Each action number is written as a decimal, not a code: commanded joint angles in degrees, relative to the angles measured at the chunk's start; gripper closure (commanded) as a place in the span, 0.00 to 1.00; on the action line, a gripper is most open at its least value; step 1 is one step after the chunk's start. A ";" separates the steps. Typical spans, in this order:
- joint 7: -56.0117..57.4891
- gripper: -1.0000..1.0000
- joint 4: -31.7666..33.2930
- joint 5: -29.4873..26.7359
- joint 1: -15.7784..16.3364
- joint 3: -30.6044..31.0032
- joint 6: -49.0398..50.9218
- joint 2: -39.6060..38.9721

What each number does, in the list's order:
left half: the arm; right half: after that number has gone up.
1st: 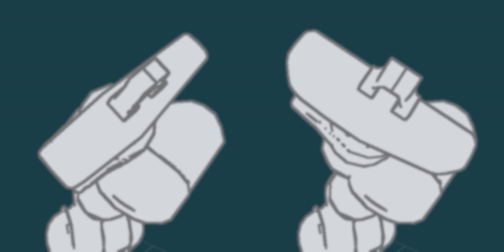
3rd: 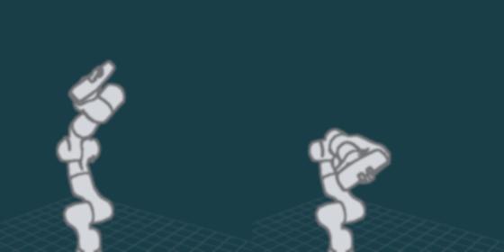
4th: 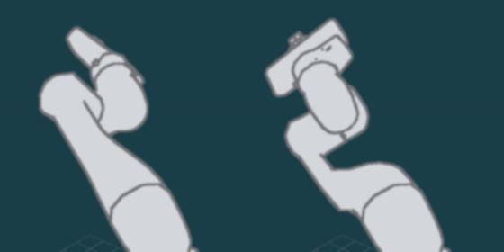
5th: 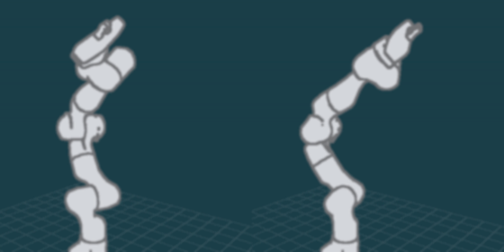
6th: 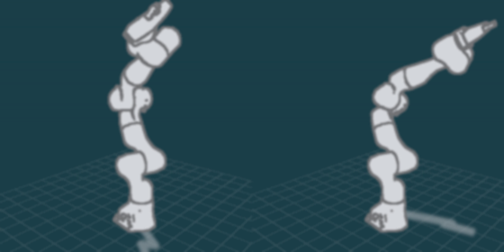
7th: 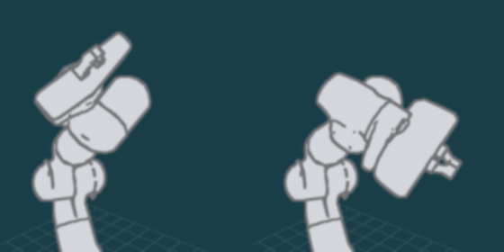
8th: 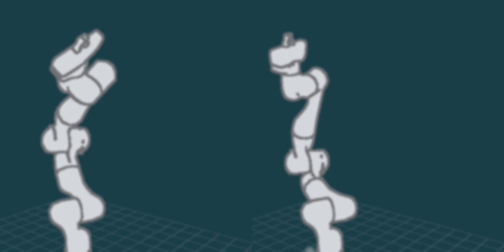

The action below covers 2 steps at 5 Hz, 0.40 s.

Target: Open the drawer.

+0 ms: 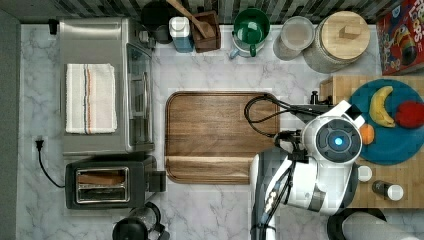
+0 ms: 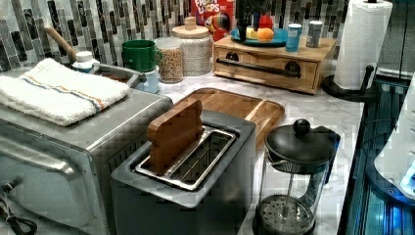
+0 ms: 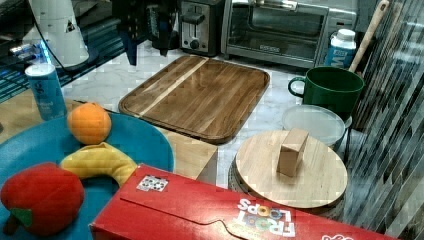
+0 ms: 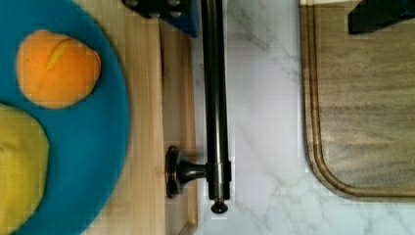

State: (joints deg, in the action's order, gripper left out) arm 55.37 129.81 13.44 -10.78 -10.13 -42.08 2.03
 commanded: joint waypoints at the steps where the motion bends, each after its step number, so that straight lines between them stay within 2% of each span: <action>1: 1.88 0.00 1.29 3.31 -0.22 -1.15 -11.15 -7.66; 2: 2.10 0.00 0.97 3.84 -1.14 -1.85 -13.60 -9.96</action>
State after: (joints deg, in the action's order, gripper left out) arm 56.09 131.04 15.00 -11.56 -11.05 -55.45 -8.51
